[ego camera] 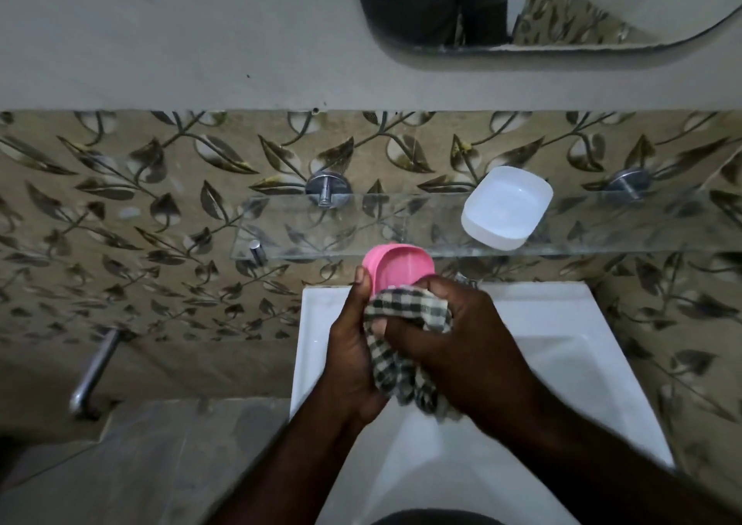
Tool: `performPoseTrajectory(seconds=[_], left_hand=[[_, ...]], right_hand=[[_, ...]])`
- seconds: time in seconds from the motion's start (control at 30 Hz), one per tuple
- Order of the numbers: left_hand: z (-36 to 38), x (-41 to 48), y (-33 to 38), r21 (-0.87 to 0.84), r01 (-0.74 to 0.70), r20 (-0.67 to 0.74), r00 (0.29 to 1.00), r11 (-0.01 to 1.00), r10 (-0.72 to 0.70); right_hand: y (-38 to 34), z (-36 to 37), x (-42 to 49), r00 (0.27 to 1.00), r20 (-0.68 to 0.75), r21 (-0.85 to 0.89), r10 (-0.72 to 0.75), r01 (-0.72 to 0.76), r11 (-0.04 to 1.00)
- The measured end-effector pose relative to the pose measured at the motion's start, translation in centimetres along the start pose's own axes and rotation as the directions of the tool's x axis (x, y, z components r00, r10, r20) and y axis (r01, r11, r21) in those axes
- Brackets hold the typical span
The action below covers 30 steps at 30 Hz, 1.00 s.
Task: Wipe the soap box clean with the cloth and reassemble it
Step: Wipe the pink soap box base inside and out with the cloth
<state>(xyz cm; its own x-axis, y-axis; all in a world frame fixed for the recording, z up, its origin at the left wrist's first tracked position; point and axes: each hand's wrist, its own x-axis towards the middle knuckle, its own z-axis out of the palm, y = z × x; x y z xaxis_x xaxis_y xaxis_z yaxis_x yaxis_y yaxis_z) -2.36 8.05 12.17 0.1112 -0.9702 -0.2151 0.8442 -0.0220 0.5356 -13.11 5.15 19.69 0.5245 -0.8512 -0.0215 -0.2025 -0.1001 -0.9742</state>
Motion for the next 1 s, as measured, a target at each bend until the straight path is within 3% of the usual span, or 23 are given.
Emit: performPoseTrajectory(seconds=[0.13, 0.33, 0.5, 0.7, 0.9, 1.0], left_hand=[[1.2, -0.1, -0.2, -0.055, -0.037, -0.022, 0.999, 0.998, 0.036], [1.2, -0.3, 1.4, -0.027, -0.019, 0.080, 0.997, 0.999, 0.021], [1.8, -0.9, 0.0, -0.140, -0.043, 0.157, 0.985, 0.989, 0.065], [2.3, -0.8, 1.9, -0.075, -0.055, 0.133, 0.989, 0.996, 0.065], [3.2, -1.1, 0.4, -0.127, -0.101, 0.036, 0.994, 0.987, 0.106], [2.6, -0.6, 2.0, -0.080, -0.135, 0.041, 0.989, 0.988, 0.139]], right_hand=[[-1.8, -0.7, 1.7, 0.993, -0.094, 0.207, -0.067, 0.085, 0.975], [-1.1, -0.1, -0.5, 0.996, 0.070, 0.179, 0.049, -0.061, 0.982], [-2.4, -1.3, 1.4, 0.997, -0.073, 0.294, -0.037, 0.057, 0.954], [-1.6, -0.5, -0.9, 0.999, 0.036, 0.222, -0.002, -0.006, 0.975], [-2.3, -0.9, 0.9, 0.987, -0.122, 0.187, -0.107, 0.129, 0.974], [-1.6, -0.2, -0.7, 0.996, -0.017, 0.102, -0.083, 0.084, 0.991]])
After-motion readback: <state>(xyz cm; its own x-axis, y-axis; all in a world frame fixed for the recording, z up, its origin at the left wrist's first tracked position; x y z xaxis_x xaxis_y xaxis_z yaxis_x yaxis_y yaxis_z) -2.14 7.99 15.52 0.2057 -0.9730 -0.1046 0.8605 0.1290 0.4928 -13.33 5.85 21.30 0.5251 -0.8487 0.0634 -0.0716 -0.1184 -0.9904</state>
